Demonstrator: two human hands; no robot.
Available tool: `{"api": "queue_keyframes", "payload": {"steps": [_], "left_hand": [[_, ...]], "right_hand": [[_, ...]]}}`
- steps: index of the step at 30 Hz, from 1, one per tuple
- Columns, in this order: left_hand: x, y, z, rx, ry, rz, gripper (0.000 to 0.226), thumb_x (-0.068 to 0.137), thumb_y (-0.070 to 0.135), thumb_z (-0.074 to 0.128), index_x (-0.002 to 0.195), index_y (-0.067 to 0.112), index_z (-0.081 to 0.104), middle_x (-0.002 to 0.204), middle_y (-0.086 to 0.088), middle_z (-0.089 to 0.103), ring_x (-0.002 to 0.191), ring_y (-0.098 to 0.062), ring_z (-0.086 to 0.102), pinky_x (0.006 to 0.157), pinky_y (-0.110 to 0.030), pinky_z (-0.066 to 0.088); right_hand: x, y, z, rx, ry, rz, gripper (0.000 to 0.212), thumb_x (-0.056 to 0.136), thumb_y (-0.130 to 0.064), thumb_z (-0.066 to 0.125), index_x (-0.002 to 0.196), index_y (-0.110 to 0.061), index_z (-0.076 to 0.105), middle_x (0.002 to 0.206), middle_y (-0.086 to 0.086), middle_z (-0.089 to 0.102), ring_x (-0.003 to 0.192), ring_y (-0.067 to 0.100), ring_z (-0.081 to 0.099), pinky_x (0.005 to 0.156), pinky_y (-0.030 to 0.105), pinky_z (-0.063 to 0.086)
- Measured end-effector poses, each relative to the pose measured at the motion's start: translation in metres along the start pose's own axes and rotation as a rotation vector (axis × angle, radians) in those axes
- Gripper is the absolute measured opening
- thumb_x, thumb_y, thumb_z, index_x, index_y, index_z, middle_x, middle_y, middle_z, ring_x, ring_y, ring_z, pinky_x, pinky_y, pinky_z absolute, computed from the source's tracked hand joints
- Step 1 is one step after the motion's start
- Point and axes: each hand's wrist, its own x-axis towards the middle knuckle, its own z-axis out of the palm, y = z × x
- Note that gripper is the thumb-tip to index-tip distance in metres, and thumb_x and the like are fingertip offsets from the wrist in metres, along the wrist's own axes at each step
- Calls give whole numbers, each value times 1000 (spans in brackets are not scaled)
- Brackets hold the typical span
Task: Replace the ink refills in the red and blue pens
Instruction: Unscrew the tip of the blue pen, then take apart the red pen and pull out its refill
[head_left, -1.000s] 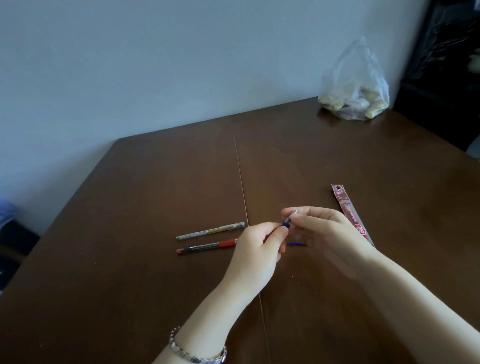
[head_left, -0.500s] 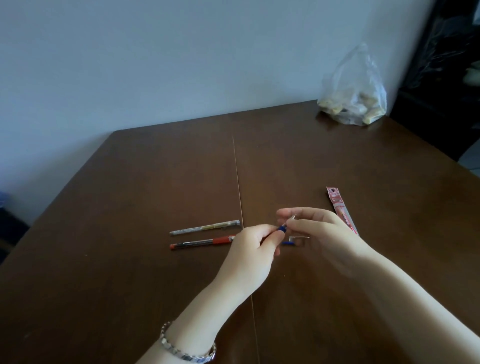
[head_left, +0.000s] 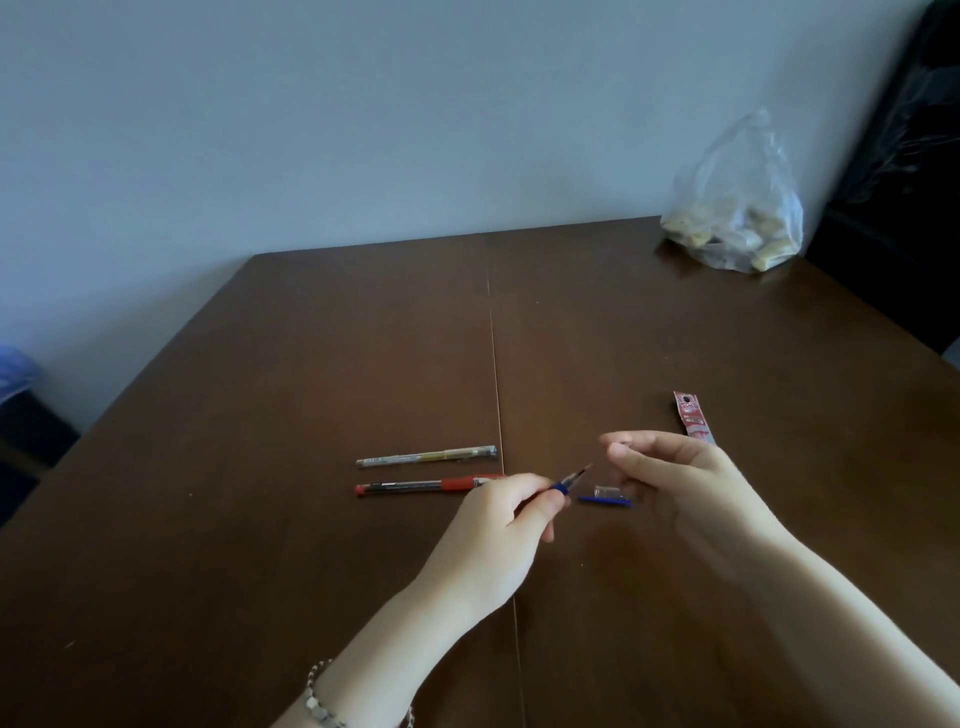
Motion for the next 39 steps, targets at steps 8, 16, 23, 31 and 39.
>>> {"api": "queue_keyframes", "payload": {"steps": [8,16,23,31,39], "left_hand": [[-9,-26,-16,377,113,89,27,91,32,47,115,24,56,107,14,49,91,-4,51,71,-6,38],[-15,-46,-15,658,87,205,30,91,29,47,121,29,52,114,6,50,106,-7,42,85,-17,35],[0,-42,-35,694,267,289,26,90,25,50,113,19,59,105,1,59,101,-14,48,86,-26,41],[22,-50,-41,959,173,200,26,92,29,45,113,18,55,119,0,55,111,-18,42,92,-32,38],[-6,-2,-21,820,235,638,31,71,7,62,100,9,51,79,-6,66,67,-17,62,56,-26,54]], "right_hand": [[15,11,-38,-997,194,-100,12,73,-14,72,79,-25,71,70,-13,61,70,-2,55,55,7,36],[17,21,-33,-1011,160,-161,13,75,-14,71,83,-24,71,74,-15,61,70,-1,54,57,9,36],[12,18,-34,-1004,121,-140,26,72,-8,70,92,-24,68,77,-18,60,71,-2,56,56,5,39],[-21,2,-24,-842,283,-415,27,71,1,70,85,-21,70,83,-10,63,72,5,59,64,0,39],[-21,-7,36,-315,0,-98,15,83,-30,60,74,-23,69,50,0,63,40,6,51,42,16,41]]}}
